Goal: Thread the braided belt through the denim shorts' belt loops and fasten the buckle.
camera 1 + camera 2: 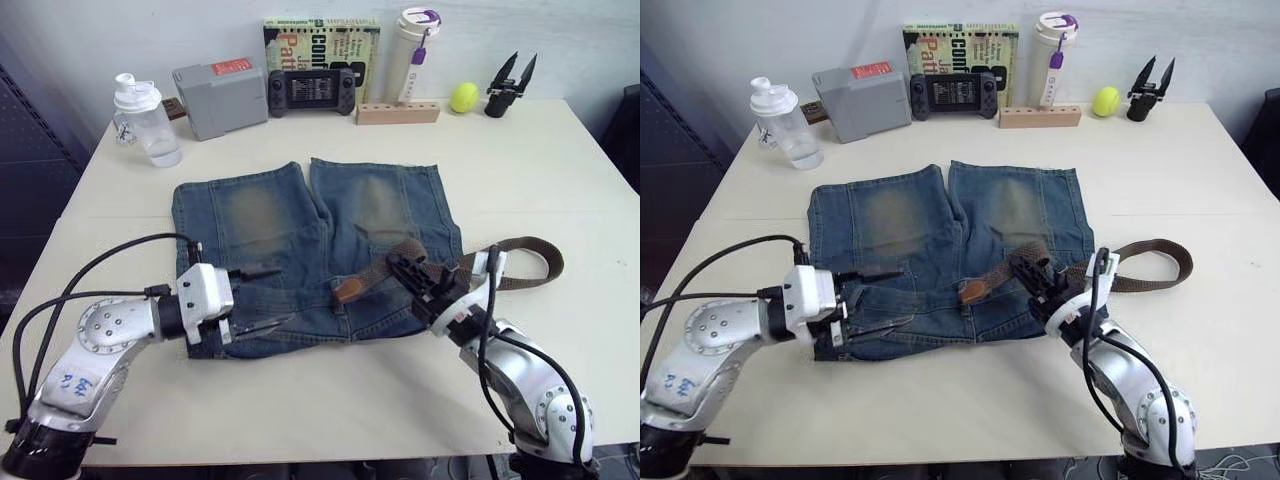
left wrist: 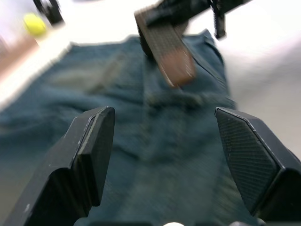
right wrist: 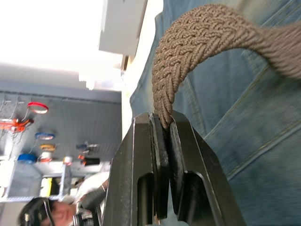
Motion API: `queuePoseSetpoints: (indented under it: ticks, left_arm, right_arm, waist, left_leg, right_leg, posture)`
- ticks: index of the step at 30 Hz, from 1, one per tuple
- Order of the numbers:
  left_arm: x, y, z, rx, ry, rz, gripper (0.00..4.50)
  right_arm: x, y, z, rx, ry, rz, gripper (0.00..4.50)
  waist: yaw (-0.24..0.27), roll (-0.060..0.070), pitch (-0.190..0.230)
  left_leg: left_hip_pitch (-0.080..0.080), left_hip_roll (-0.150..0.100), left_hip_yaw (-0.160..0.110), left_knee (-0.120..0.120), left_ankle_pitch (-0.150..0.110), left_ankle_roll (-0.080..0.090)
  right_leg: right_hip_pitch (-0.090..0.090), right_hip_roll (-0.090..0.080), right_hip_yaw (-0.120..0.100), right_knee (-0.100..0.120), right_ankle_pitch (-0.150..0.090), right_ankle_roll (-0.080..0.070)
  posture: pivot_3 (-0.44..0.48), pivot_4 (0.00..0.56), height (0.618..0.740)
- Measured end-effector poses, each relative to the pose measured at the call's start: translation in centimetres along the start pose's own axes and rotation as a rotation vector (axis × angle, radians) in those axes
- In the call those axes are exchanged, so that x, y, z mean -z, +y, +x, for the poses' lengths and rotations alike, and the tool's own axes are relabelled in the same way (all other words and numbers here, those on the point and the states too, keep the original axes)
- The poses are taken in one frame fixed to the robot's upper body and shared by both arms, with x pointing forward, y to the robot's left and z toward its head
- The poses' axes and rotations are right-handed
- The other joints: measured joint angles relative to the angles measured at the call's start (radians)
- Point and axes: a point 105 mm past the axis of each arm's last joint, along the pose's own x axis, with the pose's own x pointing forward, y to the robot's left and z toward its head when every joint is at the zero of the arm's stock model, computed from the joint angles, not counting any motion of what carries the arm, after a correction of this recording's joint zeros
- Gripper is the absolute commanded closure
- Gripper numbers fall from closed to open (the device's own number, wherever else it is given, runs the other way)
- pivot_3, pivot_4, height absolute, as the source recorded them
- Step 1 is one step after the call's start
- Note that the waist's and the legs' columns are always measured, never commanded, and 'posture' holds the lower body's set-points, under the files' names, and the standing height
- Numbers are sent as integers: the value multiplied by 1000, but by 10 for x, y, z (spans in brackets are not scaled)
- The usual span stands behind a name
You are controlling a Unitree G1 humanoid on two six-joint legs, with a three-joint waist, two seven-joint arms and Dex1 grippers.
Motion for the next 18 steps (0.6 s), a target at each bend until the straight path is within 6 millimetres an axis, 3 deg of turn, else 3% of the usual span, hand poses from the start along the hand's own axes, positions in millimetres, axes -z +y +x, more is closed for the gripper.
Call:
queuePoseSetpoints:
  ticks: [11, 18]
  left_arm:
    - [-10, 0, 4, -26, -31, -49, 771]
    - [-13, -2, 6, -19, -37, -43, 771]
  right_arm:
    - [-3, -12, -5, -12, -75, -127, 4500]
    - [7, -16, 2, -17, -57, -256, 4500]
  waist:
    - [-1, 1, 1]
    - [-3, 2, 1]
  left_leg:
    - [1, -5, 1, -1, 0, 0]
    - [1, -5, 2, -1, 0, 0]
  right_leg:
    - [0, 1, 1, 0, 0, -1]
    - [-1, 1, 2, 0, 0, -1]
  posture:
    - [0, 150, 731]
    - [0, 150, 731]
